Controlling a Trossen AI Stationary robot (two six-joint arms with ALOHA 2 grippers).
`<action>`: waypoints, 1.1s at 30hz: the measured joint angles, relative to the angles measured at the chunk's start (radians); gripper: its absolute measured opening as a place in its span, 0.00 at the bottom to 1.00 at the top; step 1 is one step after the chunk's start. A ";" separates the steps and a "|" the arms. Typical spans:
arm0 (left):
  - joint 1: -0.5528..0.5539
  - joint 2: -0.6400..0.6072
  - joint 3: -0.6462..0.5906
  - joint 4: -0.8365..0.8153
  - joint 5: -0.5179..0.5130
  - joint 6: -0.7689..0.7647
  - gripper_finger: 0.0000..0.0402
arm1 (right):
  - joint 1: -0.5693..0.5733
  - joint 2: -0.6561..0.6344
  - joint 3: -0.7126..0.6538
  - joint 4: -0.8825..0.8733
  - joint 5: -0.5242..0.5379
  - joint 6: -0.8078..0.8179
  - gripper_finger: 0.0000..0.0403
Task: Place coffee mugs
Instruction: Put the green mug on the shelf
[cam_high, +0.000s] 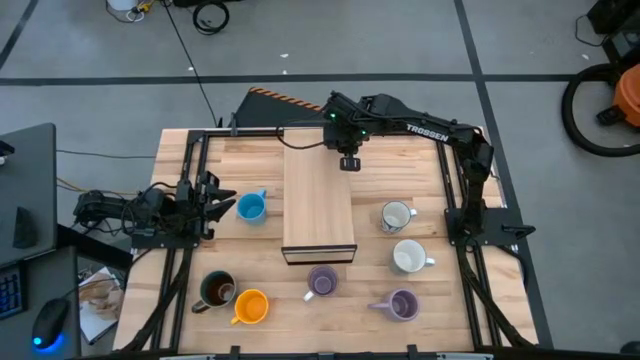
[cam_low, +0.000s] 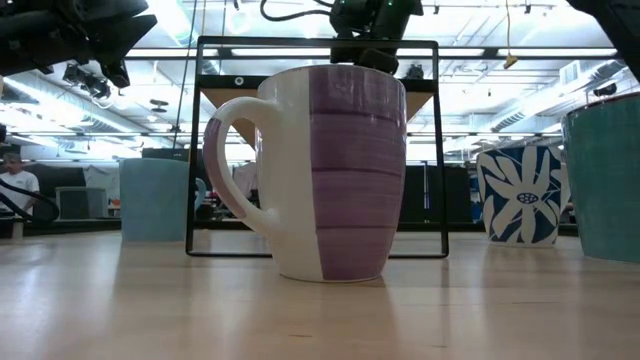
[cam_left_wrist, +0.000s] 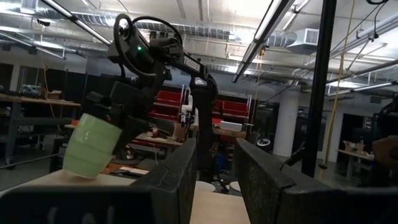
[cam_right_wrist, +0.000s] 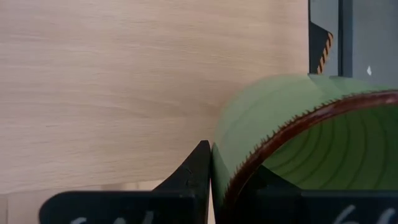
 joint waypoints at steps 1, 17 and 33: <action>0.000 0.000 0.000 -0.001 0.000 0.000 0.28 | 0.000 0.000 0.000 0.000 0.000 -0.002 0.09; 0.000 0.000 0.000 -0.001 0.000 0.001 0.28 | 0.000 0.000 0.000 0.032 0.017 -0.032 0.22; 0.000 0.000 0.000 -0.003 0.000 0.000 0.28 | 0.011 0.000 0.000 0.071 0.109 -0.042 0.44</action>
